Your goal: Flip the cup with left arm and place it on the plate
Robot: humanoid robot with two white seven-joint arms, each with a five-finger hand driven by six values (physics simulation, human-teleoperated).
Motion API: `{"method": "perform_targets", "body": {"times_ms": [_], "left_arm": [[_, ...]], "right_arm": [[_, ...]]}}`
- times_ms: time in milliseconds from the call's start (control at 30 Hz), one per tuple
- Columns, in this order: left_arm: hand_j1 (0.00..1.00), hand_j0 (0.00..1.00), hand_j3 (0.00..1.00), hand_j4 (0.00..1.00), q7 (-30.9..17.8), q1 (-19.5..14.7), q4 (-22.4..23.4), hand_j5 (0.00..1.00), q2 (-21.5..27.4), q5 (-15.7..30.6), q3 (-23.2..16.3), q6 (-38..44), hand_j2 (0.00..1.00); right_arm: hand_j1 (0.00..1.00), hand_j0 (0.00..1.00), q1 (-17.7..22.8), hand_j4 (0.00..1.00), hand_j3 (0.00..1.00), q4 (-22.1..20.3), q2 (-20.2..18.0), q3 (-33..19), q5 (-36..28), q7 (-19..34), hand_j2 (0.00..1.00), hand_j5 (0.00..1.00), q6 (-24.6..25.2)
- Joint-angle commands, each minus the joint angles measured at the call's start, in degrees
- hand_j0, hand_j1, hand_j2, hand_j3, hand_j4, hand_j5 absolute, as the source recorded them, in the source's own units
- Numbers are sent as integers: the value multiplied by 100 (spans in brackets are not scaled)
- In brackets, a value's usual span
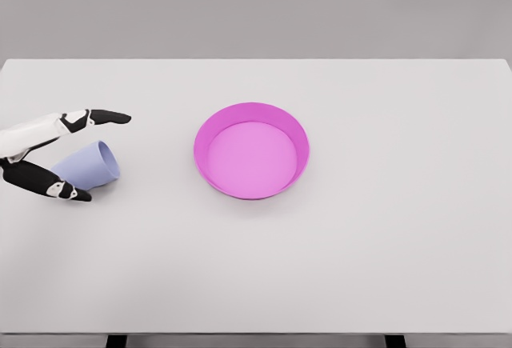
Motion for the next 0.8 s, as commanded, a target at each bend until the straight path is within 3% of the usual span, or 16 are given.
{"method": "perform_targets", "body": {"times_ms": [0,467,533,567,667,767], "left_arm": [[100,100,100,100,1,0,-2,100,0,39,0,15,100],[100,100,100,100,98,141,-485,100,61,48,106,15,100],[100,100,100,100,643,149,-485,100,43,-92,290,657,100],[100,100,100,100,687,184,-476,100,52,-303,386,886,100],[100,100,100,100,687,808,-485,100,17,-506,1090,1853,100],[100,100,100,100,661,932,-485,100,0,-541,1151,2249,100]], "right_arm": [[100,100,0,100,100,11,-1,11,2,-5,100,100,-1],[100,100,0,100,100,2,-1,-6,2,-5,100,100,-1],[100,100,0,100,100,2,-1,-6,2,-5,100,100,-1],[100,100,0,100,100,2,-1,-6,2,-5,100,100,-1],[100,100,0,100,100,2,-1,-6,2,-5,100,100,-1],[100,100,0,100,100,2,-1,-6,2,-5,100,100,-1]]}}
